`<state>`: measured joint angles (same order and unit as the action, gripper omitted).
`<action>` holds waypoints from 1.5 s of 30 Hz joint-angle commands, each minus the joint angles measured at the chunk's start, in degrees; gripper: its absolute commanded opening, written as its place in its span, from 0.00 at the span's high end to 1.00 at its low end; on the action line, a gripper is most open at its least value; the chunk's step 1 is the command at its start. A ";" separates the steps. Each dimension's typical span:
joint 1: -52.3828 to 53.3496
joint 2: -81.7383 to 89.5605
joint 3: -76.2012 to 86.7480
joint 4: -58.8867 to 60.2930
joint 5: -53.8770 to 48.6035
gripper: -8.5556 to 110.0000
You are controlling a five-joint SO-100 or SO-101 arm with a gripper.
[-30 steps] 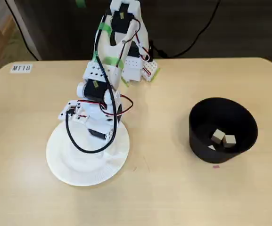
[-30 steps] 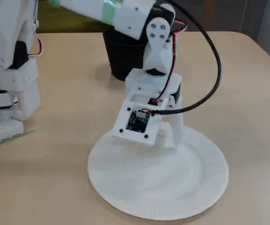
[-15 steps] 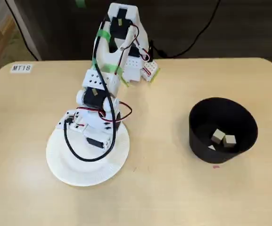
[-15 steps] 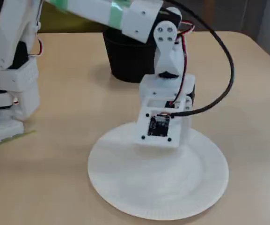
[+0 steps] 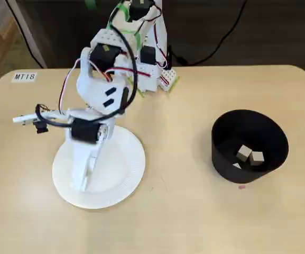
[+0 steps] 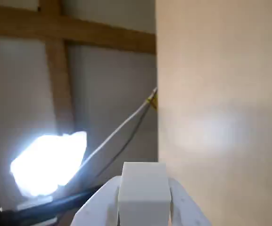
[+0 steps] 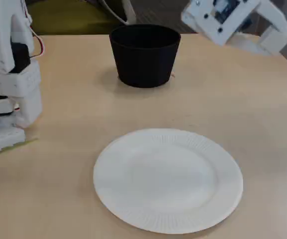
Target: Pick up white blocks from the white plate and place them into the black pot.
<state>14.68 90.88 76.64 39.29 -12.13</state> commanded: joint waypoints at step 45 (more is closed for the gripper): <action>-52.65 25.93 48.87 -16.35 -8.44 0.93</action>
<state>-37.18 116.89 125.77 23.73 -20.57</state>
